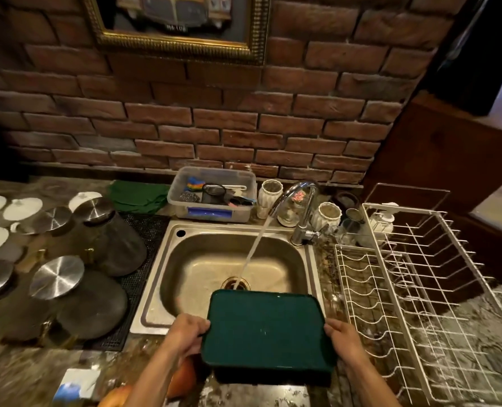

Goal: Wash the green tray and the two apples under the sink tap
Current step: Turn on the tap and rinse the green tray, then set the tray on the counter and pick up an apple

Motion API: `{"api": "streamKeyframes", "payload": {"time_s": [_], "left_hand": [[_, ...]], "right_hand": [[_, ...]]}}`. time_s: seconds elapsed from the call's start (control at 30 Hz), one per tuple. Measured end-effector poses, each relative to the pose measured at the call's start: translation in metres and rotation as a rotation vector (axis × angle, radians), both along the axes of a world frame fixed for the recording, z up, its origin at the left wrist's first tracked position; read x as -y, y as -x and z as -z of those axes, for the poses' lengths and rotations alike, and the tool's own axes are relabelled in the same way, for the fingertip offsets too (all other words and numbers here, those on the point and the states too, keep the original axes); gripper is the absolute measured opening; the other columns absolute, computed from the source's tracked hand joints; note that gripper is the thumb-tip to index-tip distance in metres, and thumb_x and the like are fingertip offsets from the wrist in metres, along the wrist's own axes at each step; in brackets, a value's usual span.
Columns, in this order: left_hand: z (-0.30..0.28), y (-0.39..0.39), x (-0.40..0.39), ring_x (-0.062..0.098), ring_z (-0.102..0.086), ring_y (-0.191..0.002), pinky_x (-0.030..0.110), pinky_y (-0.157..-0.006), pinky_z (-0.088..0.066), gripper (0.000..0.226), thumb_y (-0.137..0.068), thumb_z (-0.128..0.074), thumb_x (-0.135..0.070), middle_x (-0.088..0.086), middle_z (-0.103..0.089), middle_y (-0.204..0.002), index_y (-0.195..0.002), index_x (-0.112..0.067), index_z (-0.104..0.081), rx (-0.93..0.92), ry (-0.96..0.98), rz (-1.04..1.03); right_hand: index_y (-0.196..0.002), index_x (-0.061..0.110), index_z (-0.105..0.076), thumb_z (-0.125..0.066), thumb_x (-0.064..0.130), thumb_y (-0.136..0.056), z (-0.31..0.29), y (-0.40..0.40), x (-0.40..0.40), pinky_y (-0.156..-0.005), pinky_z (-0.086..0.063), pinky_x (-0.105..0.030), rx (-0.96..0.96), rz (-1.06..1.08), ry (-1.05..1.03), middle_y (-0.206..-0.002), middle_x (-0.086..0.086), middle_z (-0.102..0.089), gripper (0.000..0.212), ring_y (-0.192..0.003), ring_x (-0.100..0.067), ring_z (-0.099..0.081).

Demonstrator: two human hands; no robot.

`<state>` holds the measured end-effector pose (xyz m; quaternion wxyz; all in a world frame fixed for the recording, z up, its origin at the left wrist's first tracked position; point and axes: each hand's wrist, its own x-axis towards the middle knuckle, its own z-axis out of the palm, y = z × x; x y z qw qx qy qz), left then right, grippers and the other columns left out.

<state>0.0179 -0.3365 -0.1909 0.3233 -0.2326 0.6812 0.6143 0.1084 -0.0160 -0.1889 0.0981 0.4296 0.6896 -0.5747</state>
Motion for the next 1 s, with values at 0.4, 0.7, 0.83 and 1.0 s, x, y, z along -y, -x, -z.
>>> {"api": "streamKeyframes", "payload": {"time_s": [0.4, 0.7, 0.83, 1.0], "left_hand": [[0.063, -0.081, -0.005, 0.034, -0.075, -0.083, 0.052, -0.083, -0.061, 0.023, -0.095, -0.061, -0.003, 0.012, -0.079, -0.077, -0.078, -0.007, -0.076, -0.007, 0.151, 0.049], [0.093, -0.11, -0.002, 0.022, -0.068, -0.066, 0.046, -0.078, -0.06, 0.024, -0.091, -0.069, -0.012, 0.004, -0.072, -0.064, -0.067, -0.01, -0.074, 0.003, 0.337, 0.063], [0.09, -0.111, -0.002, 0.022, -0.071, -0.069, 0.038, -0.074, -0.06, 0.028, -0.09, -0.071, -0.015, -0.004, -0.074, -0.063, -0.063, -0.02, -0.073, -0.019, 0.392, 0.075], [0.09, -0.108, -0.003, 0.009, -0.06, -0.055, 0.021, -0.058, -0.048, 0.04, -0.089, -0.072, -0.016, -0.016, -0.062, -0.045, -0.052, -0.026, -0.061, -0.044, 0.467, 0.077]], "right_hand": [[-0.12, -0.003, -0.065, -0.046, -0.006, -0.098, 0.039, -0.083, -0.004, -0.088, -0.056, -0.043, 0.125, 0.042, -0.068, -0.093, -0.01, -0.071, 0.03, -0.093, -0.028, -0.067], [-0.124, 0.004, -0.063, -0.048, 0.001, -0.098, 0.061, -0.098, 0.005, -0.101, -0.052, -0.047, 0.18, 0.061, -0.087, -0.119, -0.018, -0.066, 0.03, -0.113, -0.033, -0.062], [-0.133, 0.002, -0.057, -0.046, -0.001, -0.099, 0.063, -0.094, 0.009, -0.108, -0.047, -0.051, 0.194, 0.024, -0.049, -0.132, -0.021, -0.062, 0.036, -0.123, -0.036, -0.058], [-0.14, 0.004, -0.05, -0.043, 0.001, -0.101, 0.059, -0.093, 0.015, -0.11, -0.044, -0.052, 0.22, -0.011, -0.081, -0.14, -0.02, -0.054, 0.04, -0.127, -0.035, -0.053]]}}
